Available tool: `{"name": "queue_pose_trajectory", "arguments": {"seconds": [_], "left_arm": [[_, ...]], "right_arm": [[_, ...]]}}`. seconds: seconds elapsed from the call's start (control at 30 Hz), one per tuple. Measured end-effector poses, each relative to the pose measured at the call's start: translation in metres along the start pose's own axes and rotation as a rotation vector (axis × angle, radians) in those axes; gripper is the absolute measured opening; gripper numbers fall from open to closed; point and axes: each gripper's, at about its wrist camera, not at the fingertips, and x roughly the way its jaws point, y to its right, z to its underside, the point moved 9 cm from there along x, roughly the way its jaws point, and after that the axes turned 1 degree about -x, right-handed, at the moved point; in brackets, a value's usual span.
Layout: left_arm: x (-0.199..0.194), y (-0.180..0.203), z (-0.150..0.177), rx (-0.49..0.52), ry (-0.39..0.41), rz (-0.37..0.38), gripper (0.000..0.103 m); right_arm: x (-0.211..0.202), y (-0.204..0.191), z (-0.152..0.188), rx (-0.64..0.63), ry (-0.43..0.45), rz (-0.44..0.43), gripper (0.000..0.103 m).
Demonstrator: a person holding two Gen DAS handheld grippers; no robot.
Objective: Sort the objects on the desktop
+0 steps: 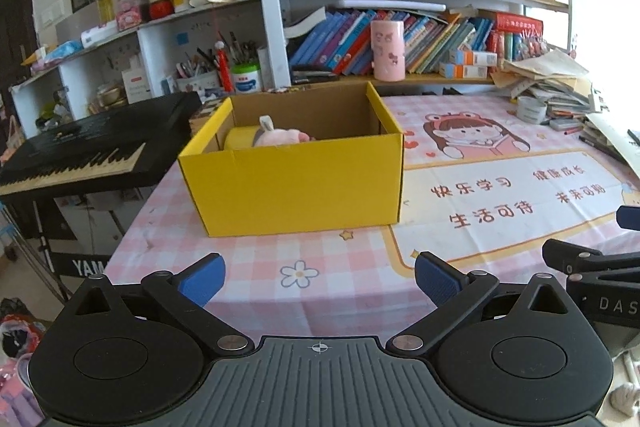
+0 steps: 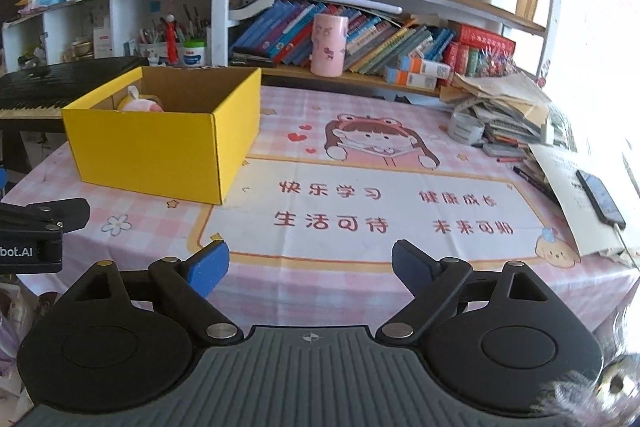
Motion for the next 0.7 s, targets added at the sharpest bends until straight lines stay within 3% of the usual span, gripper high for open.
{"name": "queue_pose_trajectory", "arguments": {"seconds": [0.37, 0.47, 0.7], "left_arm": [[0.005, 0.01, 0.011, 0.065, -0.059, 0.026, 0.103], [0.006, 0.009, 0.014, 0.057, -0.076, 0.037, 0.103], [0.013, 0.002, 0.021, 0.024, -0.119, 0.034, 0.103]], "right_arm": [[0.004, 0.0, 0.009, 0.015, -0.05, 0.017, 0.091], [0.005, -0.002, 0.011, 0.006, -0.062, 0.024, 0.097], [0.006, -0.006, 0.016, -0.015, -0.086, 0.031, 0.099]]}}
